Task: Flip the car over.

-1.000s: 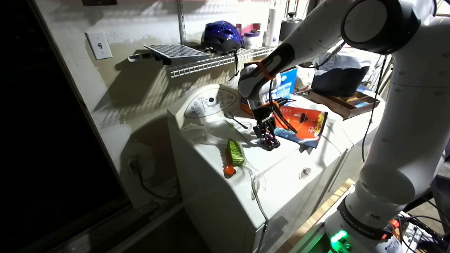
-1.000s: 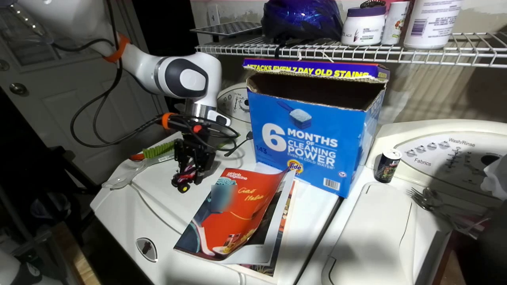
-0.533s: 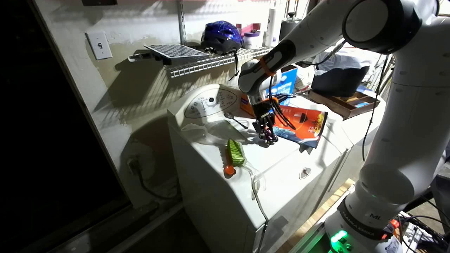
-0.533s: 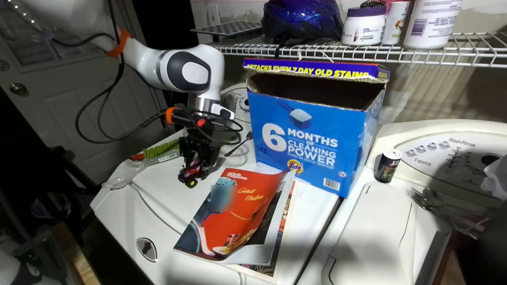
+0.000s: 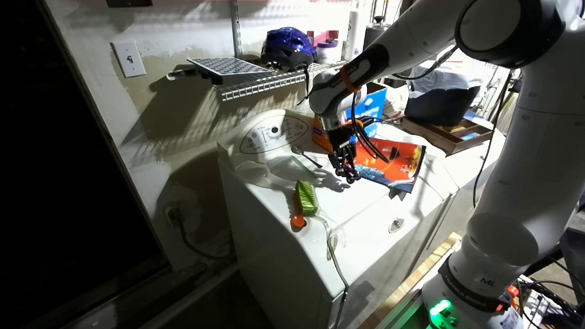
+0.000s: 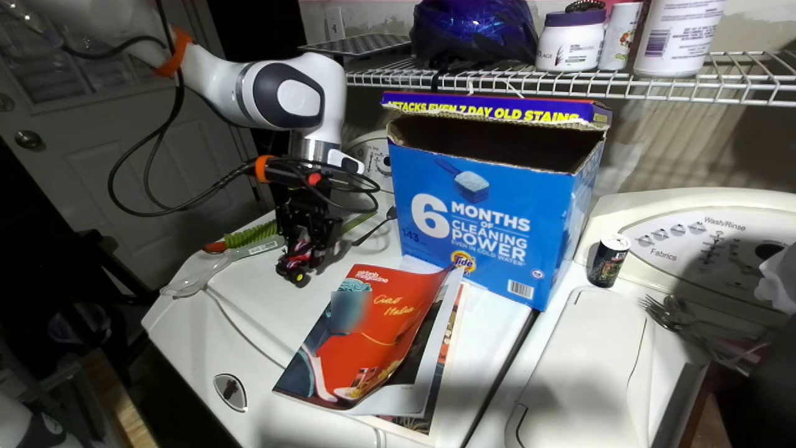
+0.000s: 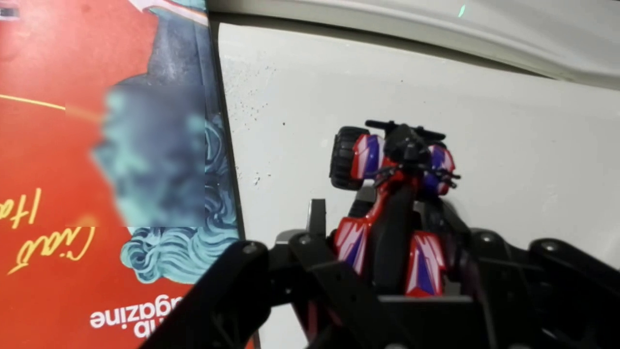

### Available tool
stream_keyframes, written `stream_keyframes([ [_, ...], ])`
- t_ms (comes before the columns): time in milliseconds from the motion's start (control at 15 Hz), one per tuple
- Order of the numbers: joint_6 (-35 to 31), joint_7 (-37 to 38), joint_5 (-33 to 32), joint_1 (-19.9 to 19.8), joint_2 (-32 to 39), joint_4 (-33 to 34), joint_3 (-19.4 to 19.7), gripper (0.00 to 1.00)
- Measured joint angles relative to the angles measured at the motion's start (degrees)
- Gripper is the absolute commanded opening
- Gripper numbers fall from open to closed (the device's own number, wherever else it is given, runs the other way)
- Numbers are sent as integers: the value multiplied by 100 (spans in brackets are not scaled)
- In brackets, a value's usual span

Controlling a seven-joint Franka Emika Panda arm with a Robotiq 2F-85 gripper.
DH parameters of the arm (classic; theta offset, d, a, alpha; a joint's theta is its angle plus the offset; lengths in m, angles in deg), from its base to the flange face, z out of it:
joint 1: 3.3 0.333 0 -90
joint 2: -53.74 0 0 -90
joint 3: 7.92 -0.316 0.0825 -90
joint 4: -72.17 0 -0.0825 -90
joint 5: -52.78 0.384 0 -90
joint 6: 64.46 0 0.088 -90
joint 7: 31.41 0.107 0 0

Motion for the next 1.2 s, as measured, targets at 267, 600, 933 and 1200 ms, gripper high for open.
stream_keyframes([
  [267, 4, -87, 1, 4, 192, -6, -67, 28],
  [600, 4, -102, 1, 6, 405, -6, -112, 80],
  [933, 12, -109, 1, 5, 426, 10, -117, 100],
  [1200, 11, -111, 29, 3, 426, 41, -118, 94],
])
